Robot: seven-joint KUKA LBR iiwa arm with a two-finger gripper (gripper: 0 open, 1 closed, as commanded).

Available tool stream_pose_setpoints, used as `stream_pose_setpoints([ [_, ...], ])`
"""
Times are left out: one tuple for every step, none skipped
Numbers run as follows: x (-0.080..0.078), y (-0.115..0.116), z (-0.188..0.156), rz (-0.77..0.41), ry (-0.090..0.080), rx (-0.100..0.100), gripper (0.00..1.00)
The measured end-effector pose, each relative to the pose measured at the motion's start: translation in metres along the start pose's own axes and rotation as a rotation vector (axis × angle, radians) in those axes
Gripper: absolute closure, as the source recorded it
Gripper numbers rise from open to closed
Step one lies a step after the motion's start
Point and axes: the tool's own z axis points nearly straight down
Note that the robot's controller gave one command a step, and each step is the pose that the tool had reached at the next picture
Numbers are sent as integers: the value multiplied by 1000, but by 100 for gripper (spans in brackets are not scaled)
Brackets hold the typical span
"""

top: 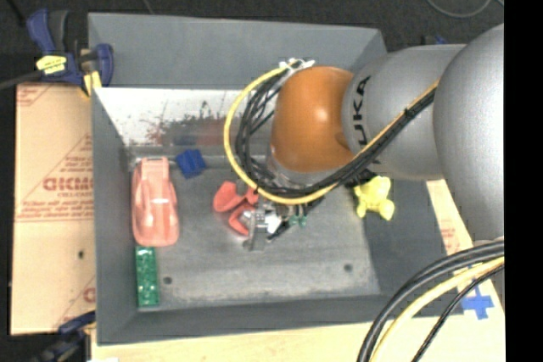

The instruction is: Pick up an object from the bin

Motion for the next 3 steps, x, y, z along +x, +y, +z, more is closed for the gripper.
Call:
stream_pose_setpoints([
  [-3,-5,11,-54,1,2,0],
  [4,-13,49,114,-4,-4,100],
  [4,-13,48,115,-4,-4,100],
])
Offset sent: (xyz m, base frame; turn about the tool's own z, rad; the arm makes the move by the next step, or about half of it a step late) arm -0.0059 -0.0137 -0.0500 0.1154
